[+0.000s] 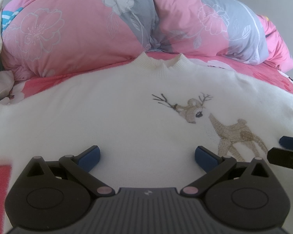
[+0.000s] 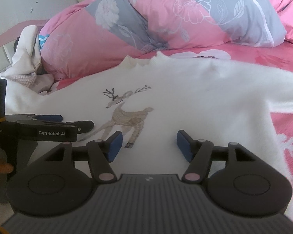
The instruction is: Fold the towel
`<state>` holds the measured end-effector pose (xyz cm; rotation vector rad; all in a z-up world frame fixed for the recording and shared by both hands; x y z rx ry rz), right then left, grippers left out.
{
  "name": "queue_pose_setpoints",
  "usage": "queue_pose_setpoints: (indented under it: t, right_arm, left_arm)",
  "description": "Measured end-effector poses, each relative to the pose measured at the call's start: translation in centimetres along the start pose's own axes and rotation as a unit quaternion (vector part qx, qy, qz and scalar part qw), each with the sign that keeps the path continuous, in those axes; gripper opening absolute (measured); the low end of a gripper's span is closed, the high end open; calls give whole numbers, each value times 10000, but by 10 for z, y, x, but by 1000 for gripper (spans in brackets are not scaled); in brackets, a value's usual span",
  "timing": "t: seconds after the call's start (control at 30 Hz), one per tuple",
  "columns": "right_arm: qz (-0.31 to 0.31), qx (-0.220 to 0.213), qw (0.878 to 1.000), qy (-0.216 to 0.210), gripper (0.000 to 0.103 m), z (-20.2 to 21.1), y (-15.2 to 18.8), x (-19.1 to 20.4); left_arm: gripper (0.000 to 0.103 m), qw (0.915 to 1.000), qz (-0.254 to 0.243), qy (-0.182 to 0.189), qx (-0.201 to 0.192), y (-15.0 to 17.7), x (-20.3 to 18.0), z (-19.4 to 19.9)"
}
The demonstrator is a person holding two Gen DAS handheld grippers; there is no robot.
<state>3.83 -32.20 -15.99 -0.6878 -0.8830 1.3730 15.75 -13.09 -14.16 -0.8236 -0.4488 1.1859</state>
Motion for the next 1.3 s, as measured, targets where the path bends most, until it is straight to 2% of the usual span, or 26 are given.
queue_pose_setpoints:
  t: [0.47, 0.6, 0.67, 0.77, 0.87, 0.93, 1.0, 1.17, 1.23, 1.3]
  right_arm:
    - [99, 40, 9999, 19, 69, -3, 2, 5]
    - [94, 64, 9999, 19, 70, -4, 2, 5]
    - [92, 77, 9999, 20, 70, -4, 3, 5]
    - [217, 198, 9995, 100, 70, -4, -3, 11]
    - [351, 326, 9987, 187, 70, -4, -9, 17]
    - [441, 412, 9979, 244, 70, -4, -13, 21]
    - [530, 498, 9969, 302, 70, -4, -17, 25]
    - [1014, 57, 9947, -157, 70, 4, -84, 80]
    - [1210, -131, 9919, -352, 70, 8, -111, 103]
    - [1615, -323, 9839, -699, 70, 5, -142, 142]
  left_arm:
    - [103, 10000, 45, -78, -4, 0, -2, 5]
    - [103, 9978, 662, -63, -49, -2, 5, 20]
    - [103, 9938, 1114, 30, -67, -3, 13, 32]
    - [103, 9867, 1569, 213, -355, -9, 32, 65]
    - [103, 9808, 1698, 97, -955, -23, 61, 106]
    - [103, 9747, 1806, -225, -1300, -33, 86, 129]
    - [103, 9649, 1962, -655, -1621, -42, 115, 149]
    - [103, 9283, 2232, -1735, -2413, -56, 190, 183]
    - [103, 9160, 2322, -2051, -2549, -57, 218, 188]
    - [103, 9038, 2442, -2326, -2635, -57, 245, 190]
Point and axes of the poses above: each gripper's, at about its wrist camera, not at the fingertips, and z roughly against the way its jaws point, x to its left, y to its underside, the point moved 4 cm from there along -z, roughly the way its jaws point, and after that the axes turned 7 degrees about z, right-handed, at the moved point
